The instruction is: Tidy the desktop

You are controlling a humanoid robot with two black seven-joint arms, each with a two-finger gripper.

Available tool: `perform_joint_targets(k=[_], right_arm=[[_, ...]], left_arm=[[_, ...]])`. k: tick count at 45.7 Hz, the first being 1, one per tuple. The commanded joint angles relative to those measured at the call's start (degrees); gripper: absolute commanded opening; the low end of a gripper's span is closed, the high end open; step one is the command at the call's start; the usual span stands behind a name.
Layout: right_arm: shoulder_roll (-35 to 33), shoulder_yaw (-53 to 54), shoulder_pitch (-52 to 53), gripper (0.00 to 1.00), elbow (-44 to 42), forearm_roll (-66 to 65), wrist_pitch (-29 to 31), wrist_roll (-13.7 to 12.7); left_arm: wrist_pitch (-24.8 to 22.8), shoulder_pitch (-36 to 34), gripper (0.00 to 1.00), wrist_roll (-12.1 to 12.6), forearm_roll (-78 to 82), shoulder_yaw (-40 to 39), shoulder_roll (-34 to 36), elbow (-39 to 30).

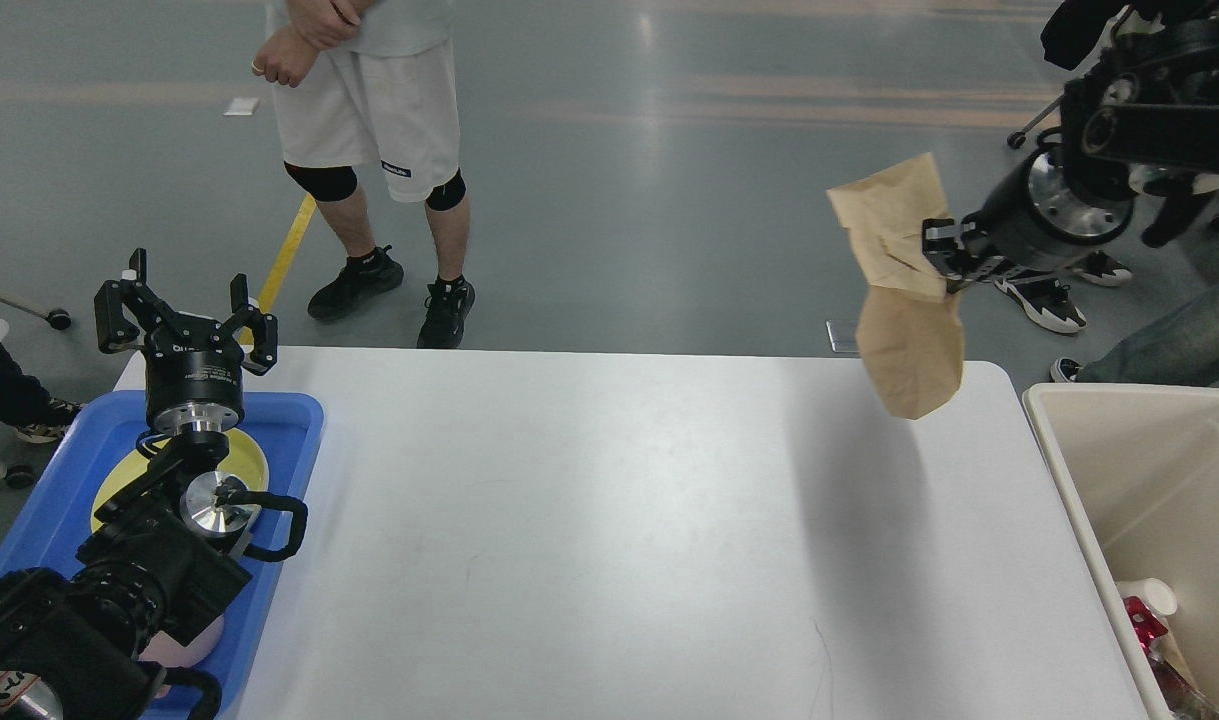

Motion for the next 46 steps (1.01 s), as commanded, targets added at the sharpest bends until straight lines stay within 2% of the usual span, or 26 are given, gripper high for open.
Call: perform_joint_targets(k=[1, 7, 13, 14, 15, 17, 20, 25, 40, 46], right_arm=[[-4.59, -5.07, -7.29, 0.0, -1.34, -0.29, -6.55, -0.02], [-7.05, -7.89, -18.17, 0.0, -5.38, -0.56, -12.18, -0.02], [-6.97, -6.92, -32.94, 0.0, -15.83, -0.12, -14.29, -0.02], [-6.88, -6.66, -35.05, 0.12, -18.03, -0.12, -14.55, 0.07], [-6.62, -6.22, -37.07, 0.38, -20.22, 0.06, -14.91, 0.07], [-6.18, -4.47, -40.42, 0.99, -24.53, 0.41, -16.13, 0.07], [-5.47, -0.61, -44.64, 1.0, -28.15, 0.5, -17.37, 0.07], [-5.47, 3.36, -48.96, 1.0, -29.21, 0.06, -17.63, 0.07], [-4.86, 5.11, -46.95, 1.0, -29.47, 0.41, -17.89, 0.24], [-5.47, 18.36, -43.95, 1.0, -31.58, 0.5, -17.81, 0.59]], left_arm=[[0.0, 0.0, 0.96, 0.0, -0.01, 0.0, 0.0, 0.0], [0.0, 0.0, 0.96, 0.0, -0.01, 0.0, 0.0, 0.0], [0.0, 0.0, 0.96, 0.0, -0.01, 0.0, 0.0, 0.0], [0.0, 0.0, 0.96, 0.0, -0.01, 0.0, 0.0, 0.0], [0.0, 0.0, 0.96, 0.0, -0.01, 0.0, 0.0, 0.0], [0.0, 0.0, 0.96, 0.0, -0.01, 0.0, 0.0, 0.0], [0.0, 0.0, 0.96, 0.0, -0.01, 0.0, 0.0, 0.08], [0.0, 0.0, 0.96, 0.0, -0.01, 0.0, 0.0, 0.0], [0.0, 0.0, 0.96, 0.0, -0.01, 0.0, 0.0, 0.0], [0.0, 0.0, 0.96, 0.0, -0.01, 0.0, 0.0, 0.0]])
